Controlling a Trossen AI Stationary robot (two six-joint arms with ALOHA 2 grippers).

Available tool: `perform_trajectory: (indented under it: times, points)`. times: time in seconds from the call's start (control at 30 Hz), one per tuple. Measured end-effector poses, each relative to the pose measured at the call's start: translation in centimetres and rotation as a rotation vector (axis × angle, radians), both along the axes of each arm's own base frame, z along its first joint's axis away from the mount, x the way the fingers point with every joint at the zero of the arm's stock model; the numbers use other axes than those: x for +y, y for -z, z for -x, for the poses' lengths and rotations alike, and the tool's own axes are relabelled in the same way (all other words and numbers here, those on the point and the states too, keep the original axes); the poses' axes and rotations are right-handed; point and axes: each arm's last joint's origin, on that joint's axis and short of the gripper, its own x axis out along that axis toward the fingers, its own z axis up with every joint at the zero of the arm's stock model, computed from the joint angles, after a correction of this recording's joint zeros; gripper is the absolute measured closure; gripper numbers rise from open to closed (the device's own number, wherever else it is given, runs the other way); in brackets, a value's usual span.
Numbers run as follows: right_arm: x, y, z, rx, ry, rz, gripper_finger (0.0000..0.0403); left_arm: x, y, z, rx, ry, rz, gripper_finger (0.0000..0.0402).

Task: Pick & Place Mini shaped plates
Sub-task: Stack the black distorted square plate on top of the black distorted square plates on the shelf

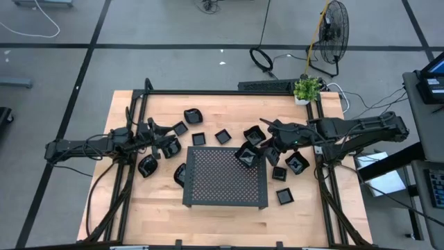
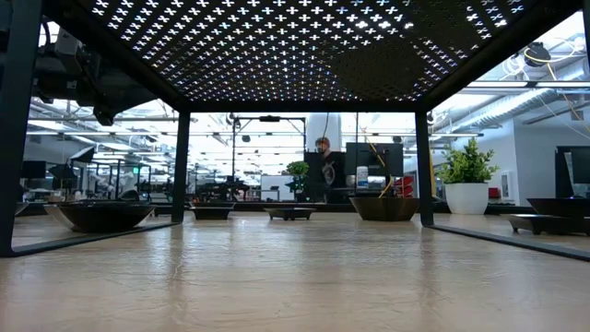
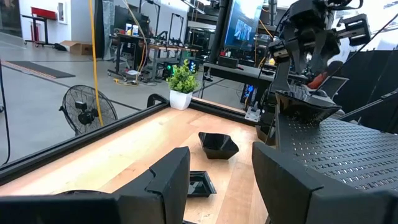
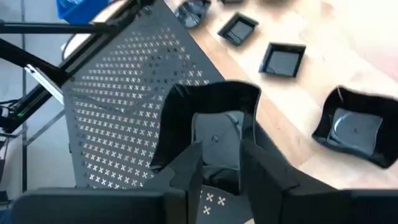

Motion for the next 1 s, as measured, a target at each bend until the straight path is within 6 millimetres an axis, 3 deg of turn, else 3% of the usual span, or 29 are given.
perform_trajectory:
  times: [0.27, 0.6, 0.77, 1.0]
  points:
    - [-2.4, -0.4, 1.5, 0.038, 0.082, 0.167, 0.03, 0.0, 0.0, 0.0, 0.0, 0.0, 0.0, 0.0224]
    - [-7.5, 0.4, 2.6, 0.17, 0.242, 0.277, 0.03, 0.0, 0.0, 0.0, 0.0, 0.0, 0.0, 0.0224]
    - [-9.3, 3.0, 3.0, 0.221, 0.25, 0.253, 0.03, 0.0, 0.0, 0.0, 0.0, 0.0, 0.0, 0.0224]
    - [-10.2, 8.5, 2.6, 0.151, 0.166, 0.162, 0.0299, 0.0, 0.0, 0.0, 0.0, 0.0, 0.0, 0.0224]
